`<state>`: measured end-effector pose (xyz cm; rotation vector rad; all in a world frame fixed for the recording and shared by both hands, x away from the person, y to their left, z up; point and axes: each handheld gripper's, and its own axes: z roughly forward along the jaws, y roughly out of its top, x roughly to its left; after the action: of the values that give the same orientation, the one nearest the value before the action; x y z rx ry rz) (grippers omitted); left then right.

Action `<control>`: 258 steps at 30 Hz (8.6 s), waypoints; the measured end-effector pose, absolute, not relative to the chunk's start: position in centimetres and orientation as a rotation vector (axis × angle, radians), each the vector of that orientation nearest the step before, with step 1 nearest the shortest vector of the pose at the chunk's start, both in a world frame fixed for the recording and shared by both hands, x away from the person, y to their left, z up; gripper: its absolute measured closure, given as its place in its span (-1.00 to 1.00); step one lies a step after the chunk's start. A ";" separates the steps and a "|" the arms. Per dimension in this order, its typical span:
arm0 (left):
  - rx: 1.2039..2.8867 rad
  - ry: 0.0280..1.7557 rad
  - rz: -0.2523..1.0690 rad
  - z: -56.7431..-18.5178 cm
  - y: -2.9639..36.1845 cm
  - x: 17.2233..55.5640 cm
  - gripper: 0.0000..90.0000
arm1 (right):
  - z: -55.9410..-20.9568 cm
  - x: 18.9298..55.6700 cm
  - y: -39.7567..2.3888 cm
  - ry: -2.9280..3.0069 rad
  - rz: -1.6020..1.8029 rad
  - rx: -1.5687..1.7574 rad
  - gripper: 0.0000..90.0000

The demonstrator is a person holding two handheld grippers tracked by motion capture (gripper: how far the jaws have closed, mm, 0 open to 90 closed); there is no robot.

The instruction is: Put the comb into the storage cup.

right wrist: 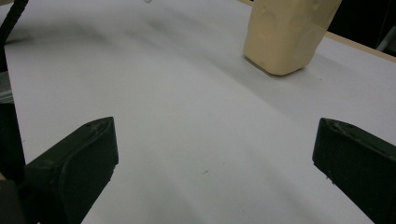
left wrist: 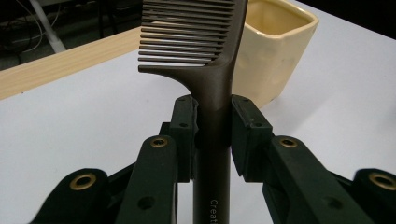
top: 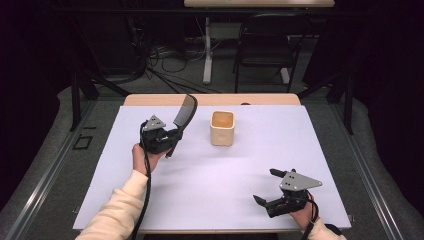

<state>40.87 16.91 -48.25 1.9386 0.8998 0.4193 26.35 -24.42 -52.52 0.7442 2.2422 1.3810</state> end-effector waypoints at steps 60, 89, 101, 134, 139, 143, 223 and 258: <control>1.835 0.790 0.419 -44.6 11.7 43.0 0.60 | -52.6 26.4 -24.5 2.252 1.379 0.751 -1.00; 1.783 0.763 0.424 -42.8 9.8 44.5 0.60 | -52.6 26.4 -24.5 2.252 1.382 0.750 -1.00; 1.763 0.750 0.422 -42.3 8.4 45.2 0.60 | -52.6 26.5 -24.5 2.251 1.382 0.746 -1.00; 1.709 0.744 0.457 -42.3 7.2 46.9 0.60 | -52.6 26.4 -24.5 2.252 1.383 0.745 -1.00; 1.697 0.742 0.471 -42.3 7.1 47.1 0.60 | -52.6 26.4 -24.5 2.251 1.385 0.744 -1.00; 1.692 0.744 0.472 -42.3 7.0 47.4 0.60 | -52.6 26.4 -24.5 2.252 1.384 0.745 -1.00; 1.727 0.690 0.410 -46.4 3.5 49.5 0.60 | -52.5 26.4 -24.5 2.253 1.387 0.746 -1.00; 1.840 0.682 0.387 -48.1 3.5 49.4 0.60 | -52.5 26.4 -24.5 2.251 1.388 0.746 -1.00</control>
<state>49.38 3.48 -48.08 1.8404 0.6819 0.3870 26.38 -24.53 -52.53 0.7455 2.2515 1.3875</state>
